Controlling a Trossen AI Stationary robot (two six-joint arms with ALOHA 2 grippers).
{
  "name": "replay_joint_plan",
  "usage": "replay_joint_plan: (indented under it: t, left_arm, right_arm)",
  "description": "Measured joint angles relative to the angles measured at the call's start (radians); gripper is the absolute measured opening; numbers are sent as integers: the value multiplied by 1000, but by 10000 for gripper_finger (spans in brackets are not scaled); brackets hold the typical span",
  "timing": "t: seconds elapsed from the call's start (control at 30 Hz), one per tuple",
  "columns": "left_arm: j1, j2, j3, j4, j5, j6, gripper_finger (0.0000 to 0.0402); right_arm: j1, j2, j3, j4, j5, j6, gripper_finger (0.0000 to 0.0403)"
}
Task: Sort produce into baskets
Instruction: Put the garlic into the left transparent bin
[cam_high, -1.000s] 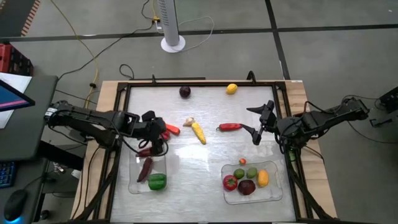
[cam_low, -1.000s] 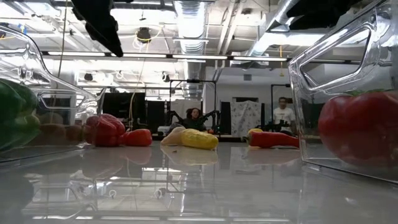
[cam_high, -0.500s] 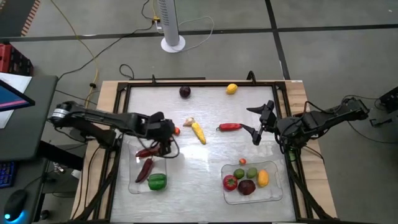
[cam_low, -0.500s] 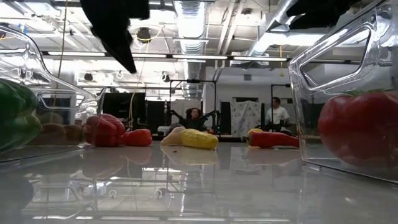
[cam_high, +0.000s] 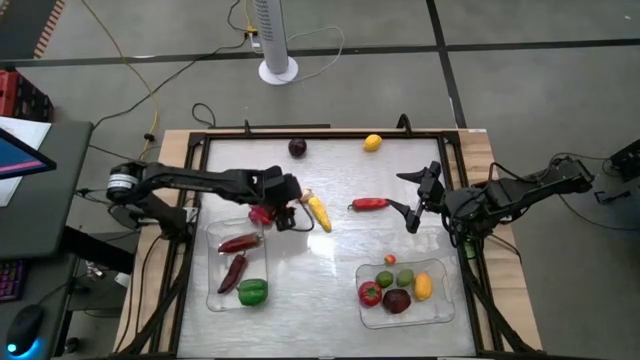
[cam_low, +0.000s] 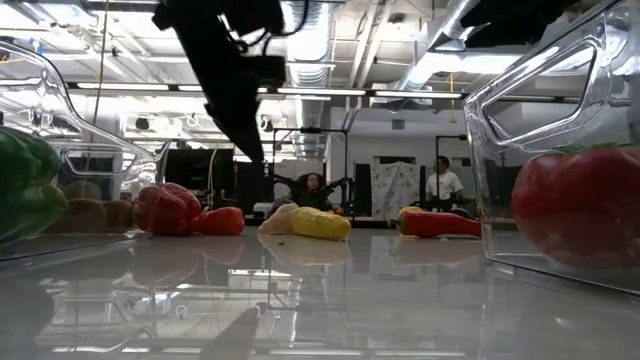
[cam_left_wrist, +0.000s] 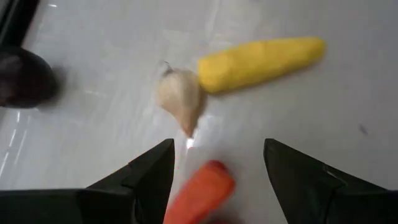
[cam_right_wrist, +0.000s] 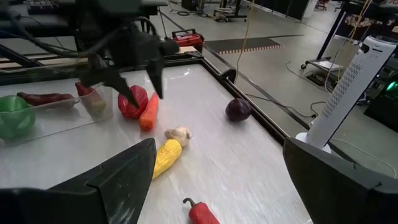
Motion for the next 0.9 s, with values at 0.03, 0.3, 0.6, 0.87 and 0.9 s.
replay_joint_plan:
  t: [0.03, 0.3, 0.6, 0.87, 0.9]
  left_arm:
    - [13, 10, 0, 14, 1, 8, 233]
    - [91, 121, 0, 145, 5, 46, 233]
    - [131, 181, 0, 235, -17, 68, 280]
    - [140, 211, 0, 273, 13, 102, 328]
    - [143, 225, 0, 277, 22, 101, 328]
  right_arm:
    - [0, 0, 0, 0, 0, -2, 379]
    - [0, 0, 0, 0, 0, -3, 379]
    - [0, 0, 0, -3, 0, -6, 379]
    - [0, 0, 0, -3, 0, -7, 379]
    - [0, 0, 0, -3, 0, -6, 379]
